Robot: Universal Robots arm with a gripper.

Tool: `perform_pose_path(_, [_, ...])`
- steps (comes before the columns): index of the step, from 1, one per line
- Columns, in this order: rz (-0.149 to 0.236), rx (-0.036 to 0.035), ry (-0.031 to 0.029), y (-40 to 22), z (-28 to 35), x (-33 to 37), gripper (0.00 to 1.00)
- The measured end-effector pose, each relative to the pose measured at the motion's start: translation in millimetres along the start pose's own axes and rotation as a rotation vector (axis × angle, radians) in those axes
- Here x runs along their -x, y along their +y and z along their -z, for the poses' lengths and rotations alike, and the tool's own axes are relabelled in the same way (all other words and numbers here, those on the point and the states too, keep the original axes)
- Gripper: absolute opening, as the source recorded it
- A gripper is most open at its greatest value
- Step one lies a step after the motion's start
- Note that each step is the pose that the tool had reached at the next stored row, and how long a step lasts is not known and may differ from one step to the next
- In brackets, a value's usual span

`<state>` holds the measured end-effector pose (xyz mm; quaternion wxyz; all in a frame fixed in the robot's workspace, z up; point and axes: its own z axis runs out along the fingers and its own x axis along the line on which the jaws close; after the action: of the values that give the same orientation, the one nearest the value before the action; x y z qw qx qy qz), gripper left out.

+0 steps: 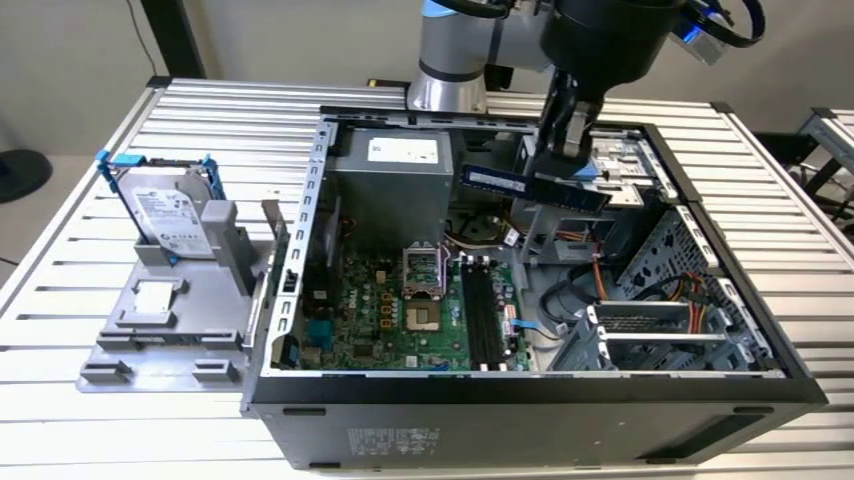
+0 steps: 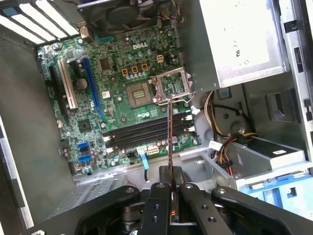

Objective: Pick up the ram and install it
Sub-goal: 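Insert the ram into the slot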

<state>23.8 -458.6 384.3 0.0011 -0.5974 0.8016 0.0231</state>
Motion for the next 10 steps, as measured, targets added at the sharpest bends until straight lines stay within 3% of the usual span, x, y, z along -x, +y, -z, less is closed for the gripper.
perform_pose_path(10, [-0.149,-0.0043,-0.0052,0.0,0.0,0.0,0.0])
